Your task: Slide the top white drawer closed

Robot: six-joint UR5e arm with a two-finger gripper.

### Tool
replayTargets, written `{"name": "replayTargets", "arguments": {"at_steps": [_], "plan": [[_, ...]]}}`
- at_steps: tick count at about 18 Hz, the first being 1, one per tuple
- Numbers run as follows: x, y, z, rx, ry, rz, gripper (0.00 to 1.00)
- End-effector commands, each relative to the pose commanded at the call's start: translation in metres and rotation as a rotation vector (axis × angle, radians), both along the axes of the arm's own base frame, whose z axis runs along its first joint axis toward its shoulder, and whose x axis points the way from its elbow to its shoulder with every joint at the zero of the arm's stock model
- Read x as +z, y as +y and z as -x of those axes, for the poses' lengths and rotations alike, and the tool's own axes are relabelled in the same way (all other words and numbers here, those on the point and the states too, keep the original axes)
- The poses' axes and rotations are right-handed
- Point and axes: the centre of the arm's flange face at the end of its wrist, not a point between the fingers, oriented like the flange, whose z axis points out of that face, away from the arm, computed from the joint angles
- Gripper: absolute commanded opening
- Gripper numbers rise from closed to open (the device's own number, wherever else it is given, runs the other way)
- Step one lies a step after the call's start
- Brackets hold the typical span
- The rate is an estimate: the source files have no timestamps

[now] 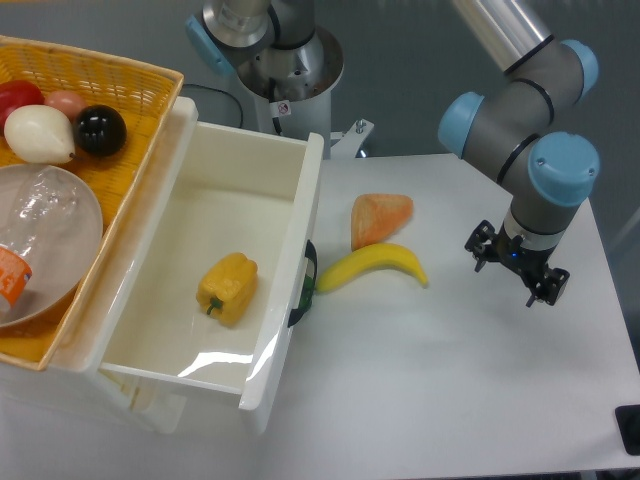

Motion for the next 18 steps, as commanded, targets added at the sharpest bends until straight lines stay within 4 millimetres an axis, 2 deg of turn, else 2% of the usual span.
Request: {"name": "replayTargets", "arguments": {"at_steps": [8, 11, 16, 17, 18], "plan": [[-0.001, 0.006, -0.003, 0.041, -0.025, -0.052, 1.0], [-0.007, 0.01, -0.014, 0.088, -0.04, -0.06, 1.0], [0.017, 0.017, -0.025, 0.178, -0.065, -0.158, 1.0], [0.019, 0.019, -0.027, 0.191, -0.077, -0.182, 0.97], [0.021, 0.023, -0.029, 0.203, -0.086, -0.201, 0.85]]}}
